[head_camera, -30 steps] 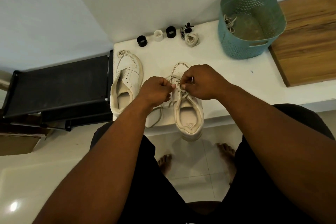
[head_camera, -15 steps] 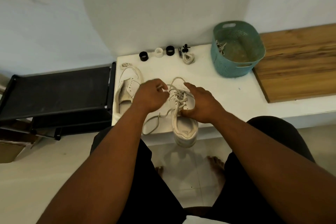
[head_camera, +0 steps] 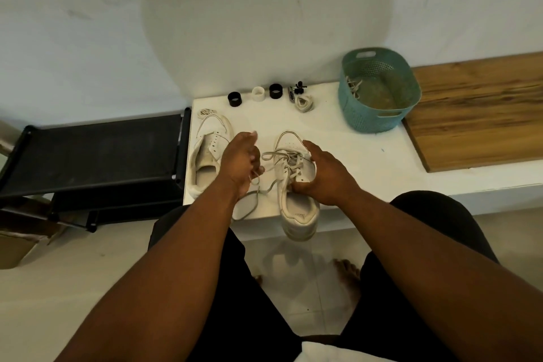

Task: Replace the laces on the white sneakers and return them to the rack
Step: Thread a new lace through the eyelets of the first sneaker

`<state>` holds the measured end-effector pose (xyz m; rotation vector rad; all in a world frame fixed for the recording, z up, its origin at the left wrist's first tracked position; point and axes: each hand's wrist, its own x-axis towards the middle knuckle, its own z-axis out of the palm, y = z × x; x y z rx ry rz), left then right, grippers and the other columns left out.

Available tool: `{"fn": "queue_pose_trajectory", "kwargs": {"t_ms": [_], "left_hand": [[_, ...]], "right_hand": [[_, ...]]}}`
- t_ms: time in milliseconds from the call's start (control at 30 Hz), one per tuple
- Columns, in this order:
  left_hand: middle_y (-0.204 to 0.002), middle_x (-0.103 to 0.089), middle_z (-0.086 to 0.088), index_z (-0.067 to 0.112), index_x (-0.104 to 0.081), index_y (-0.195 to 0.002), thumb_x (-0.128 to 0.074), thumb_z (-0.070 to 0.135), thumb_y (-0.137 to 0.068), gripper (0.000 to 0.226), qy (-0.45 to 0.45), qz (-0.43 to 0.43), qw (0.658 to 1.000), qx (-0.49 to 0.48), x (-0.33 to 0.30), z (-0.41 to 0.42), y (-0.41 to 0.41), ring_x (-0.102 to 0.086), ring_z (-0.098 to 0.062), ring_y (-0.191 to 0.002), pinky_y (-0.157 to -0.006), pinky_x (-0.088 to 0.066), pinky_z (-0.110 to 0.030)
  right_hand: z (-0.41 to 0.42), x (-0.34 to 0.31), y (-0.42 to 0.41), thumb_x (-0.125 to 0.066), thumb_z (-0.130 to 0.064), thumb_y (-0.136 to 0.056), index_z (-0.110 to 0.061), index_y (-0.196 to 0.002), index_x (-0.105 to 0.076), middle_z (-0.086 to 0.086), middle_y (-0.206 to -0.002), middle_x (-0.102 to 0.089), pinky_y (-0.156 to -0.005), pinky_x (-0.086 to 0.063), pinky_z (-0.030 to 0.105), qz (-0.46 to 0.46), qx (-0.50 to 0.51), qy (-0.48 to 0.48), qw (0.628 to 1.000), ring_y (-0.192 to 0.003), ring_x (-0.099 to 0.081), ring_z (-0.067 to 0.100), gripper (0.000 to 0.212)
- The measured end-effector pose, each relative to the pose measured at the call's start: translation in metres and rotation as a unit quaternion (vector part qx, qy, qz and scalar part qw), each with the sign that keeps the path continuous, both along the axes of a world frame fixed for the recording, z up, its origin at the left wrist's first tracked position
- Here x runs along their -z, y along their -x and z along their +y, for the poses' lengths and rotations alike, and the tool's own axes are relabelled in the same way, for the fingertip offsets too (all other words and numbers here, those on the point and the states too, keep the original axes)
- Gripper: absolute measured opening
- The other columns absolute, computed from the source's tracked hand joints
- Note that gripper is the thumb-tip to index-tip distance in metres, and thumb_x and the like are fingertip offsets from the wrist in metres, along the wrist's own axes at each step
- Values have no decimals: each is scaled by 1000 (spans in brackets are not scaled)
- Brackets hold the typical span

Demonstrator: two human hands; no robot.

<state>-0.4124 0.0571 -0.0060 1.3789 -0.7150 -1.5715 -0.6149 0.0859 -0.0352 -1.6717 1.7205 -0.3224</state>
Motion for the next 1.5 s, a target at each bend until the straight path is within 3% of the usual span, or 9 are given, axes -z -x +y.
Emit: {"fn": "queue_pose_trajectory", "kwargs": {"t_ms": [100,233,400,633,800,1100,1233,1400,1500], "left_hand": [[-79,-59,6,22,-65,-97,-70,26,-91,8,91,-382,900,189,14,1,-2,-54,-13,-68,-62,-45,-29],[-65,-57,-3,7,-57,-65,-66,24,-90,32,92,-529,779,325,12,-4,-1,-55,-20,-67,-61,-40,-32],[-61,-58,8,20,-63,-68,-57,13,-99,33,80,-141,986,29,-9,2,6,-44,-7,-49,-54,-31,-24],[-62,-49,1,19,-50,-78,-42,26,-106,30,13,226,973,-40,-8,-3,-1,-53,-18,-55,-73,-55,-35],[-75,-46,3,24,-48,-81,-46,26,-107,26,13,-17,998,-63,-11,-3,-2,-24,-7,-49,-44,-18,-21],[-65,-49,4,19,-50,-79,-48,25,-107,29,143,4,955,-260,-42,-8,-18,-29,-11,-50,-46,-22,-24],[-67,-60,6,19,-65,-80,-39,40,-110,45,115,-231,958,-127,-35,-7,-17,-54,-8,-57,-54,-42,-26],[-103,-69,-16,13,-74,-107,-12,55,-106,74,89,-658,738,120,-21,-14,-29,-61,-36,-102,-92,-44,-45],[-100,-66,-15,9,-67,-105,-19,49,-109,63,116,-647,744,118,-36,-15,-24,-61,-35,-101,-87,-46,-42]], "right_hand": [[-1,0,1,-76,-75,-54,-39,-157,-18,8,-146,-50,-108,-43,45,0,-3,1,1000,-133,-48,30,124],[-1,1,2,-81,-71,-57,-37,-157,-19,8,-146,-50,-108,-44,44,3,-5,2,1000,-133,-49,30,123],[-2,-1,1,-80,-73,-55,-36,-156,-22,7,-144,-53,-105,-46,44,-1,-10,5,1000,-129,-52,30,122],[-3,-2,1,-81,-78,-47,-42,-157,-9,9,-143,-52,-105,-47,47,-9,5,-12,1000,-130,-52,31,136],[-4,-2,2,-82,-77,-45,-44,-156,-6,10,-142,-53,-106,-46,48,-6,9,-16,1000,-130,-51,32,139],[-6,-4,6,-87,-57,-66,-35,-161,-10,11,-144,-53,-104,-45,41,-6,22,-18,1000,-131,-53,30,125],[-6,-6,6,-85,-56,-71,-33,-161,-13,11,-145,-54,-103,-45,39,-9,20,-28,999,-130,-54,30,117],[-8,-16,13,-84,-49,-76,-32,-160,-21,6,-146,-53,-105,-44,36,-42,-2,-36,998,-129,-55,26,106],[-14,-21,15,-86,-33,-78,-35,-154,-36,5,-134,-59,-101,-49,36,-128,53,-15,990,-113,-61,21,91]]}}
